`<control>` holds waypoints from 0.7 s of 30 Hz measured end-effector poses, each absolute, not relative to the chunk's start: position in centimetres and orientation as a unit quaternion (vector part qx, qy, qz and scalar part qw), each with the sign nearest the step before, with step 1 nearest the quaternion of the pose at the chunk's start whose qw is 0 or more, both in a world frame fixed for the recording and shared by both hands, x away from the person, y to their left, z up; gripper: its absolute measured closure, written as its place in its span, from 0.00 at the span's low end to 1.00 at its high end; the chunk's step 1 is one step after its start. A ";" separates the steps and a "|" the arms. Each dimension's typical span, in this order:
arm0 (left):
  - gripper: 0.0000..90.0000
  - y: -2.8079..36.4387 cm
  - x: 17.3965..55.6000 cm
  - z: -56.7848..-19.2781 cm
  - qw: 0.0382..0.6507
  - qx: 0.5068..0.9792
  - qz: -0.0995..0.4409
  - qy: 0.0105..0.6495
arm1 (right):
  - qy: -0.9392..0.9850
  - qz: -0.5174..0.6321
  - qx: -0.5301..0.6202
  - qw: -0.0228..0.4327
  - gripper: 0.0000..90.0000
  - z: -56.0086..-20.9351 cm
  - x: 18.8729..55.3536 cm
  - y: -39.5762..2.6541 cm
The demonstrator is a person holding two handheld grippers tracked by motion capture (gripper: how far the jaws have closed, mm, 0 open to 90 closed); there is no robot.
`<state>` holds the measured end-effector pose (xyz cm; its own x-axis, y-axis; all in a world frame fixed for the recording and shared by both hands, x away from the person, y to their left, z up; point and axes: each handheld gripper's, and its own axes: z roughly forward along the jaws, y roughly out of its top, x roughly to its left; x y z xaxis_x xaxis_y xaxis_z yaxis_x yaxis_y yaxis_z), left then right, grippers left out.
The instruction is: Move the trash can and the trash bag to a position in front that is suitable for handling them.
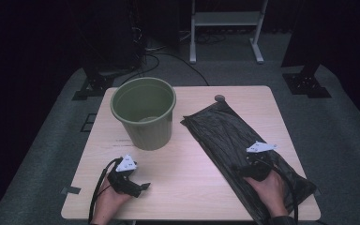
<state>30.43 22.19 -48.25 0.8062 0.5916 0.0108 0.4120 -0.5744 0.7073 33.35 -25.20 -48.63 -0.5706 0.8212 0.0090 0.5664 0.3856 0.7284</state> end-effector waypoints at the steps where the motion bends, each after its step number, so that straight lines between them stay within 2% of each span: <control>1: 0.00 22.1 30.4 -48.2 0.364 0.879 0.121 0.285 | 0.812 0.353 0.427 0.180 0.10 -48.6 33.3 -25.2; 21: 0.00 22.6 29.7 -42.9 0.402 0.857 0.124 0.299 | 0.813 0.354 0.427 0.179 0.10 -48.6 33.4 -25.2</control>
<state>29.68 22.56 -42.87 0.7910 0.6111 -0.0276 0.4117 -0.4986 0.7628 33.35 -25.16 -48.64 -0.5722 0.8200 0.0118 0.5666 0.3849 0.7286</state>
